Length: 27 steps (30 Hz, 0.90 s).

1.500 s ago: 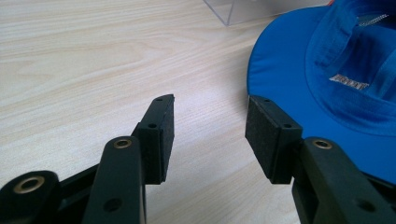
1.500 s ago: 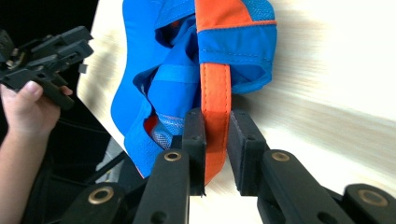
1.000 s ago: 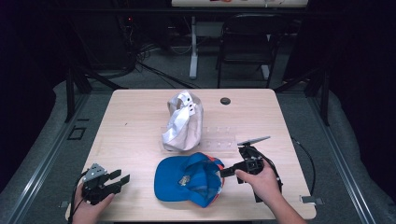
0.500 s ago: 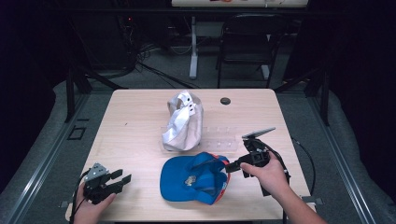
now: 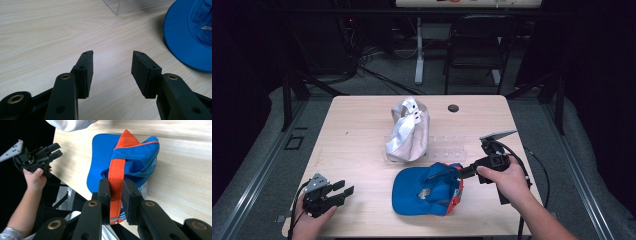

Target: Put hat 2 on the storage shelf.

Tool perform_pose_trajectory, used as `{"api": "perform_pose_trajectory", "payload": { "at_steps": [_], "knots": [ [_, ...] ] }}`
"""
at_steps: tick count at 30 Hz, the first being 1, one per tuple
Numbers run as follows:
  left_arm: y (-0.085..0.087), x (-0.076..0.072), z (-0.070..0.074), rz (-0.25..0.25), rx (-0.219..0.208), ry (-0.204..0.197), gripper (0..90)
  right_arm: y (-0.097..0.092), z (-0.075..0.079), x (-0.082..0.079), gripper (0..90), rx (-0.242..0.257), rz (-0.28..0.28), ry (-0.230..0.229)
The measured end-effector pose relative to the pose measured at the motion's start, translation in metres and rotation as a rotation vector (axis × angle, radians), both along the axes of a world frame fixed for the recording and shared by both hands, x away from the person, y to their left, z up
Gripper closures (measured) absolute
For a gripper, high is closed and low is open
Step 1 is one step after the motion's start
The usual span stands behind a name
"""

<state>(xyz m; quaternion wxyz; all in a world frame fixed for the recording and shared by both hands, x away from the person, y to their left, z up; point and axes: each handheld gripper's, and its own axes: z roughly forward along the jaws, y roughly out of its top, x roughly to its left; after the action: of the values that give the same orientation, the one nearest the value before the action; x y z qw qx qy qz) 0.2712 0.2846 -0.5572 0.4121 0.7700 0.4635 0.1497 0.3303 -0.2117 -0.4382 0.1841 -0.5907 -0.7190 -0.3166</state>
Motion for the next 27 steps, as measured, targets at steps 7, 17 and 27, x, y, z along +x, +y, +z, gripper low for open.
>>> {"api": "perform_pose_trajectory", "payload": {
  "at_steps": [7,17,27],
  "knots": [
    [-0.004,0.001,-0.001,-0.008,0.002,-0.012,52.4,-0.004,0.014,0.002,78.3,0.077,-0.020,0.038],
    [-0.004,0.001,0.000,-0.018,0.011,-0.002,52.4,-0.003,0.032,0.005,78.4,0.193,-0.028,0.072],
    [-0.010,0.002,-0.002,-0.029,0.015,-0.007,52.4,0.001,0.056,0.008,78.4,0.242,-0.032,0.061]
  ]
}}
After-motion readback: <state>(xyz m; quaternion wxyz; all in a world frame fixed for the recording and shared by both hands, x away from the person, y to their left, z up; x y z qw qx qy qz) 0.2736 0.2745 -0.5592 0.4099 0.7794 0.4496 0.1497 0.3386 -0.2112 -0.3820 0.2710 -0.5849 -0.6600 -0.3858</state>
